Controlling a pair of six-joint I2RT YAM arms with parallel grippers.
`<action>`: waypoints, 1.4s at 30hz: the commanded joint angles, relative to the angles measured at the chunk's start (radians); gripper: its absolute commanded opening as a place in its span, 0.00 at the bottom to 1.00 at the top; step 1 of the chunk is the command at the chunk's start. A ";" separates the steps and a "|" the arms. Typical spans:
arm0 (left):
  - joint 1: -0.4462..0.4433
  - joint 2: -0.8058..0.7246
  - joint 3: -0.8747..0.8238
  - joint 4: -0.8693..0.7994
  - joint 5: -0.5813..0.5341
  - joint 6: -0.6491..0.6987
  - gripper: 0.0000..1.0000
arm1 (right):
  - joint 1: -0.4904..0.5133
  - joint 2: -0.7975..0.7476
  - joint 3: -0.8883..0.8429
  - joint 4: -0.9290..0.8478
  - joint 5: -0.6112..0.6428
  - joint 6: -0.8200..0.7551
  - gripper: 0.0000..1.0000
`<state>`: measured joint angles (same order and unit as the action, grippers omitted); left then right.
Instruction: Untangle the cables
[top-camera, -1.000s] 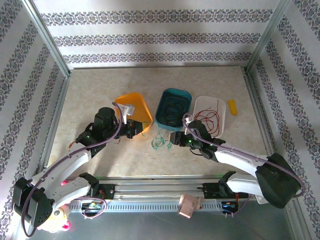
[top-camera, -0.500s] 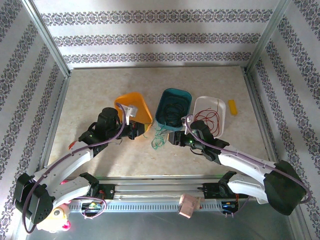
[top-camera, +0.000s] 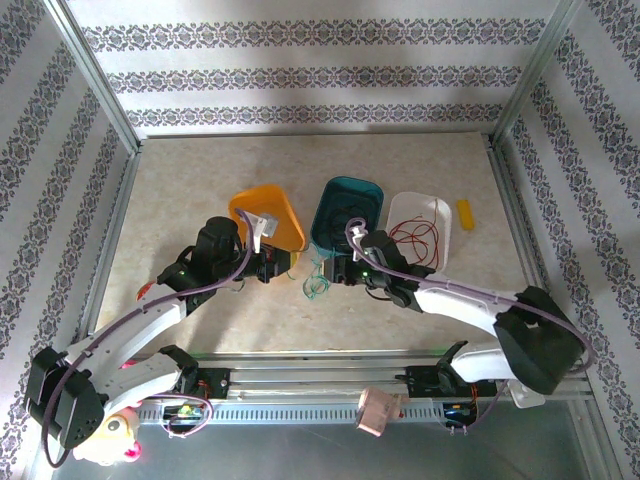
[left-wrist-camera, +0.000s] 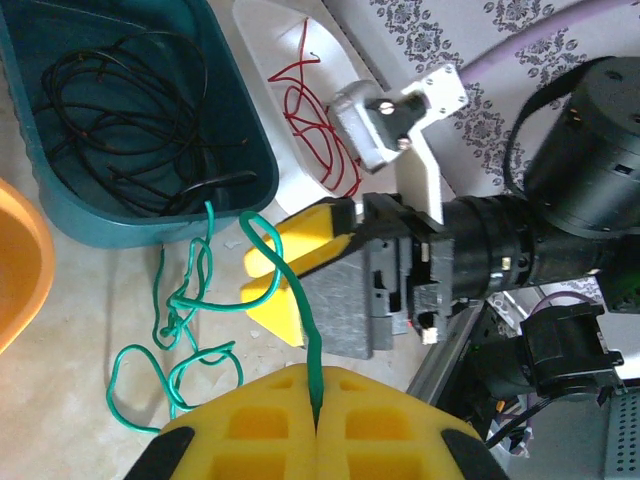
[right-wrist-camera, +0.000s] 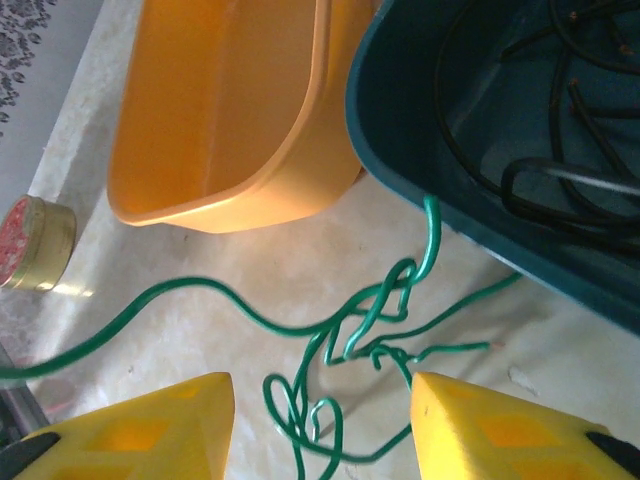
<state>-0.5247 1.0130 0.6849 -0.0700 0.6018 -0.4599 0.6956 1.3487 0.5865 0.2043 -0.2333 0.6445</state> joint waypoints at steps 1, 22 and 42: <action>-0.018 -0.024 0.006 -0.022 0.003 0.021 0.00 | -0.010 0.054 0.045 0.064 -0.023 0.003 0.49; -0.025 -0.079 0.025 -0.166 -0.161 0.106 0.00 | -0.096 0.064 -0.011 0.147 -0.011 0.105 0.00; -0.025 -0.128 0.100 -0.343 -0.275 0.320 0.00 | -0.142 -0.244 -0.208 -0.008 0.023 0.074 0.01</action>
<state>-0.5442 0.8734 0.7433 -0.3977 0.3309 -0.1894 0.5648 1.1027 0.4042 0.2638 -0.2104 0.7532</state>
